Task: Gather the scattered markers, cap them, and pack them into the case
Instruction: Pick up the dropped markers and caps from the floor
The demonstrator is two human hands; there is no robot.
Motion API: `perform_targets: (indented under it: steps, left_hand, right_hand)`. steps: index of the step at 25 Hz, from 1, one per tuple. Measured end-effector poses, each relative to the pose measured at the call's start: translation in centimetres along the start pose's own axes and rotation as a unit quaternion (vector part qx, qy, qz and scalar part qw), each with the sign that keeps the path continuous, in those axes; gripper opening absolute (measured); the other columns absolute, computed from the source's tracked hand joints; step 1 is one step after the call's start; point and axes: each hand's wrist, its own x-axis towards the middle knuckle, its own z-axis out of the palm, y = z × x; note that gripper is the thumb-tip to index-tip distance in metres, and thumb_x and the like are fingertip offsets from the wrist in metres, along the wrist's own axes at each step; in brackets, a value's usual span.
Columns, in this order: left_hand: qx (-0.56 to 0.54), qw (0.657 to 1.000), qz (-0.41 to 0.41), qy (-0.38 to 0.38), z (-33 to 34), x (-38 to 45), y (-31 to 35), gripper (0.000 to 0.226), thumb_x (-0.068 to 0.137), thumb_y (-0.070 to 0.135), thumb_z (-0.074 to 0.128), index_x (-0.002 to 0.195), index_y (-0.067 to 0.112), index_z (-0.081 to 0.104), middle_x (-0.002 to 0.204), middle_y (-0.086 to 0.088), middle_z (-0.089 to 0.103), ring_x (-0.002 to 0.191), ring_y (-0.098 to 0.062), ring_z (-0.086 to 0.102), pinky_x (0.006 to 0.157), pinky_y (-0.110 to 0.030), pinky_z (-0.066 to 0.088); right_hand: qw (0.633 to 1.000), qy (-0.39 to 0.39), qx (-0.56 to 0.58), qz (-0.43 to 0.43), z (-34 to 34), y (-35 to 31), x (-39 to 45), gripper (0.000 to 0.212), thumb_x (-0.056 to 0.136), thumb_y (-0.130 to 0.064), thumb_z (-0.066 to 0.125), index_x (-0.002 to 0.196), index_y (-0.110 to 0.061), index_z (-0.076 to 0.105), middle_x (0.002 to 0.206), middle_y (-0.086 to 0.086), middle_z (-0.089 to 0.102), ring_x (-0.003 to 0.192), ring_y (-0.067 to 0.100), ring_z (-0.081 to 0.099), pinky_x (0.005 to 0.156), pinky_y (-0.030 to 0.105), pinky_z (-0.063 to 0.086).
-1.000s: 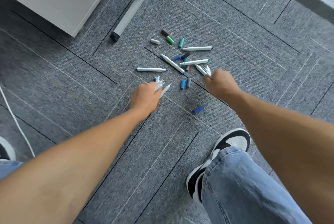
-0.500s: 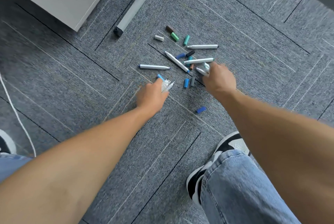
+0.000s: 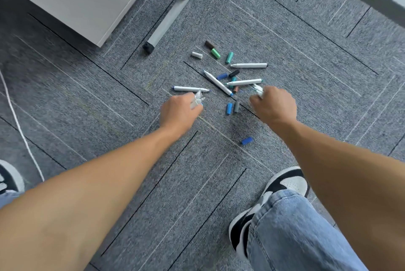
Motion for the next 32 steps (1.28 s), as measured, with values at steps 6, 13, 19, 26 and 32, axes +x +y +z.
perform_targets:
  steps: [6, 13, 19, 26, 32]
  left_hand:
    - [-0.009, 0.999, 0.023, 0.038, -1.1, 3.6, -0.8, 0.013, 0.105, 0.027, 0.052, 0.105, 0.014, 0.056, 0.071, 0.000, 0.059, 0.056, -0.013, 0.054, 0.047, -0.029, 0.045]
    - [0.097, 0.994, 0.040, -0.012, -0.8, 5.7, -1.2, 0.011, 0.098, 0.029, 0.063, 0.100, 0.024, 0.054, 0.073, 0.007, 0.053, 0.058, -0.012, 0.051, 0.052, -0.030, 0.051]
    - [0.139, 0.989, 0.054, -0.017, -0.8, 6.5, -2.2, 0.019, 0.097, 0.036, 0.064, 0.106, 0.020, 0.058, 0.095, 0.001, 0.048, 0.058, -0.012, 0.049, 0.053, -0.028, 0.046]
    - [0.086, 0.996, 0.022, -0.011, -1.0, 5.3, -0.9, 0.024, 0.096, 0.040, 0.058, 0.093, 0.020, 0.045, 0.072, 0.007, 0.048, 0.055, -0.008, 0.041, 0.049, -0.024, 0.031]
    - [-0.083, 0.989, -0.115, 0.038, 0.3, 6.3, 4.7, 0.020, 0.094, 0.036, 0.058, 0.085, 0.019, 0.053, 0.069, 0.006, 0.052, 0.056, -0.008, 0.041, 0.049, -0.025, 0.029]
  right_hand:
    - [0.993, 0.073, 0.049, -0.074, -0.4, -0.9, 1.8, 0.023, 0.106, -0.022, 0.053, 0.084, -0.016, 0.050, 0.065, -0.006, 0.045, 0.053, 0.010, 0.040, 0.050, 0.028, 0.037]
    - [0.992, 0.021, 0.052, -0.117, 0.1, -2.1, 4.0, 0.015, 0.102, -0.021, 0.062, 0.093, -0.009, 0.068, 0.093, 0.003, 0.057, 0.076, 0.019, 0.057, 0.068, 0.032, 0.051]
    - [0.989, 0.017, 0.025, -0.143, 0.7, -1.9, 4.1, 0.018, 0.097, -0.027, 0.068, 0.093, -0.009, 0.065, 0.096, 0.001, 0.053, 0.071, 0.020, 0.057, 0.062, 0.035, 0.053]
    - [0.992, 0.067, 0.013, -0.107, -1.2, -1.7, 6.1, 0.019, 0.099, -0.030, 0.060, 0.085, -0.017, 0.060, 0.064, -0.007, 0.053, 0.049, 0.008, 0.042, 0.046, 0.021, 0.027]
    - [0.994, 0.061, 0.014, -0.092, -1.2, -2.5, 7.6, 0.018, 0.101, -0.035, 0.062, 0.109, -0.019, 0.063, 0.075, -0.006, 0.061, 0.059, 0.013, 0.056, 0.052, 0.026, 0.044]
